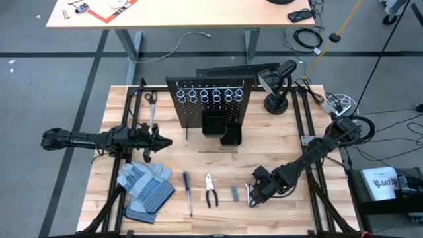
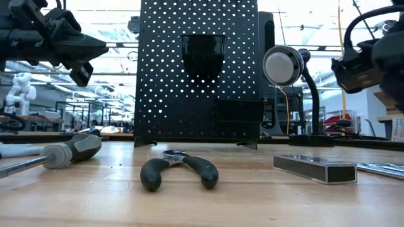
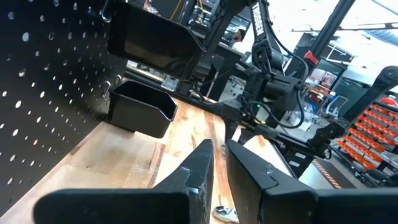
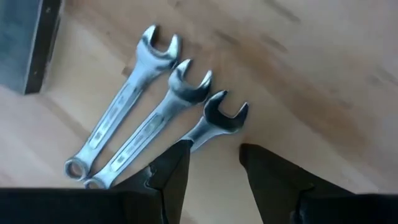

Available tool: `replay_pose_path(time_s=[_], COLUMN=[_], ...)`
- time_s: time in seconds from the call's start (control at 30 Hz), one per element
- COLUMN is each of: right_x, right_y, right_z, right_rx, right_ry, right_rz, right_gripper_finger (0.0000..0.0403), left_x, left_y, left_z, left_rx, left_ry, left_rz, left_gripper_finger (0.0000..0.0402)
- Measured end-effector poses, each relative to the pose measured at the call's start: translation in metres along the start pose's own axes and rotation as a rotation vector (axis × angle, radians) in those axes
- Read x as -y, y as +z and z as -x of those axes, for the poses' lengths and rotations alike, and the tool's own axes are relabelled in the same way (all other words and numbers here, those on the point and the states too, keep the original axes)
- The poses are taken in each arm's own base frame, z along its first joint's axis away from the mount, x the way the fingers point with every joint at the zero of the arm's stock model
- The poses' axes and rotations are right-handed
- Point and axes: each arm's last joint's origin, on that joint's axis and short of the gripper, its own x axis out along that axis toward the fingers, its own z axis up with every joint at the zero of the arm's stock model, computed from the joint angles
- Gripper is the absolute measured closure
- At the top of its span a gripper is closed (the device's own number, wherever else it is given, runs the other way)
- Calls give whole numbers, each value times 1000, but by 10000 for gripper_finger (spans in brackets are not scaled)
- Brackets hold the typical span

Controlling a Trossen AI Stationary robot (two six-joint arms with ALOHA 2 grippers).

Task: Hang tools onto peg board
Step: Hang the right silver wrench on the black pegboard

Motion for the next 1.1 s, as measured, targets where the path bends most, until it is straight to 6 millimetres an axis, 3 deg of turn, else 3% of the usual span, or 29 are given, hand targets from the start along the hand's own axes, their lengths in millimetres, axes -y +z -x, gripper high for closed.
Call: replay_pose_path(time_s=[0.6, 0.87, 1.1], right_x=[18, 17, 11], right_y=[43, 44, 34], right_z=[0, 24, 21], right_rx=[73, 133, 102], right_ry=[-140, -30, 9], right_rz=[76, 1, -9], right_gripper_finger=[248, 248, 248], left_x=[0, 0, -1], left_y=[0, 0, 1], left_z=[0, 0, 0], left_rx=[0, 4, 18], left_ry=[0, 13, 40], left_rz=[2, 2, 0], left_gripper_finger=[349, 349, 349])
